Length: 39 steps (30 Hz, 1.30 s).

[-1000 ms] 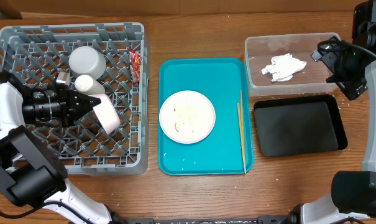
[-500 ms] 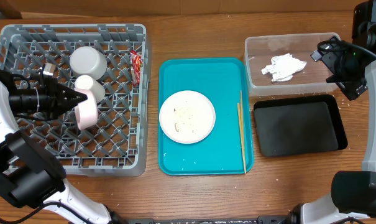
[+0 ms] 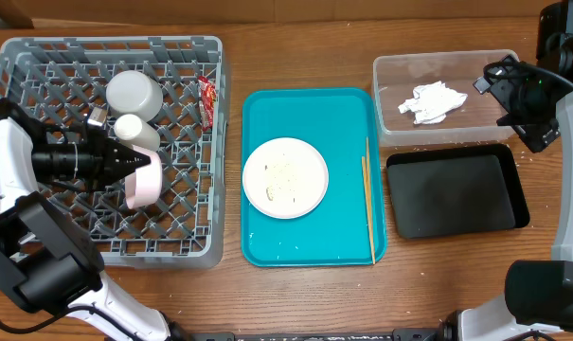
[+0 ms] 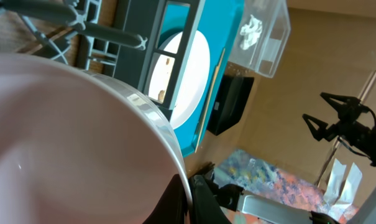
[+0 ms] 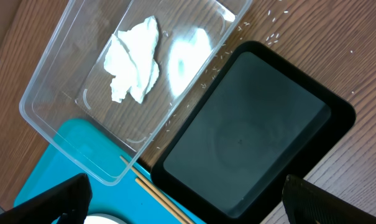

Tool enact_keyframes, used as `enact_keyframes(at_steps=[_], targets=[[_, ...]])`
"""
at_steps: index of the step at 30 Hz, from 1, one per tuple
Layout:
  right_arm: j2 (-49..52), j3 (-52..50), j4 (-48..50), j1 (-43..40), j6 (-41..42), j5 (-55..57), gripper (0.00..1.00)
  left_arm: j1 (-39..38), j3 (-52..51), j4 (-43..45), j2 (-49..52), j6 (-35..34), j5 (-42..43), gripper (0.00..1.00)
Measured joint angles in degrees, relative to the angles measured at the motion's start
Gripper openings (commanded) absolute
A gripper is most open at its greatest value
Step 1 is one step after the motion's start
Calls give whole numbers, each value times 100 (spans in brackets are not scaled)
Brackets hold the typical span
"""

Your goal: Sort waste into correct bins and load items into the dishwasher

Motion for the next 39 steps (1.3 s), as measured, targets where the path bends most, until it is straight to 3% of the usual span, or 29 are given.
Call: enact_keyframes(at_steps=[15,39], targets=[[0,0,0,-2,-2,0,100,37,-42,-7,0,101,588,4],[0,0,-2,-2,-2,0,100,37,-46,2,-20,-140,376,4]])
